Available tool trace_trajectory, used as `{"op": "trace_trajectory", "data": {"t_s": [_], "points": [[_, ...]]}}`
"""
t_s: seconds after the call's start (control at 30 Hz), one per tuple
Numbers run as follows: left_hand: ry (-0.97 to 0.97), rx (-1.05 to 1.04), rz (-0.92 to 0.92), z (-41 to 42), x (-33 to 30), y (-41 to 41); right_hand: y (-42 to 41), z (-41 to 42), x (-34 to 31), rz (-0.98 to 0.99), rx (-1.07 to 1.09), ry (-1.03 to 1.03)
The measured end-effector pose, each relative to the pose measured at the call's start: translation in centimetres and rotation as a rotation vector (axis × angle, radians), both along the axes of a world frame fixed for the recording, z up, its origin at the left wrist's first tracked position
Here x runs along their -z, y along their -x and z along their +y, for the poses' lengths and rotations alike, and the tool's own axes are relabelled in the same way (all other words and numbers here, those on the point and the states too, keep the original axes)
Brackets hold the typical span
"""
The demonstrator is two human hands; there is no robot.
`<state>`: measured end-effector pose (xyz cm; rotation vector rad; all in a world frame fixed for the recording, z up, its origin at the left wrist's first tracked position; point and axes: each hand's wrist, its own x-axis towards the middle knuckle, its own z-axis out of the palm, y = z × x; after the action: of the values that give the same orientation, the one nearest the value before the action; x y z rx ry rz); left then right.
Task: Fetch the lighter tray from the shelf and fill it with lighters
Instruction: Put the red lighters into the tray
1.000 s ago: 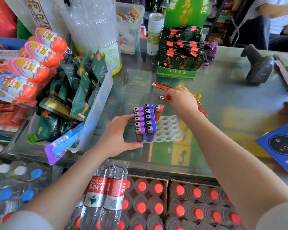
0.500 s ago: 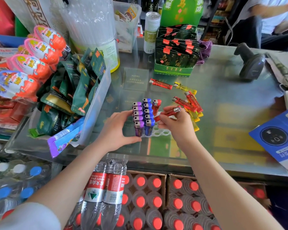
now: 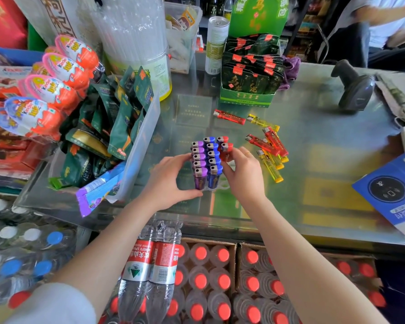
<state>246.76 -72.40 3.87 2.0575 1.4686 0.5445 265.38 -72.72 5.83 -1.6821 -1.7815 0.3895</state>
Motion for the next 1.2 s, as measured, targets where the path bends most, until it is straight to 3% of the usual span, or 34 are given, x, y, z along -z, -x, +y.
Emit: {"op": "trace_trajectory", "data": {"t_s": [0.3, 0.5, 0.8, 0.87, 0.93, 1.03, 1.2], "points": [[0.006, -0.001, -0.015, -0.2, -0.2, 0.0, -2.6, 1.5, -1.1, -0.095, -0.188, 0.131], [0.019, -0.008, -0.018, -0.1, -0.4, -0.1, -5.4, 3.4, -0.5, -0.284, 0.159, 0.056], [0.039, -0.019, -0.023, -0.3, -0.8, -0.2, -4.4, 4.7, -0.5, -0.573, 0.117, 0.095], [0.043, -0.029, -0.039, -0.4, -1.0, -0.2, -4.6, 4.3, -0.5, -0.454, 0.099, -0.021], [0.034, -0.036, -0.056, -0.4, -1.1, -0.2, -4.5, 3.2, -1.1, -0.129, 0.077, -0.119], [0.024, -0.037, -0.079, -0.6, -1.2, -0.2, -3.8, 0.5, -2.4, 0.350, 0.052, -0.011], [0.033, -0.020, -0.099, -0.5, -1.0, -0.2, -2.4, -2.0, -1.6, 0.563, 0.024, 0.197]]}}
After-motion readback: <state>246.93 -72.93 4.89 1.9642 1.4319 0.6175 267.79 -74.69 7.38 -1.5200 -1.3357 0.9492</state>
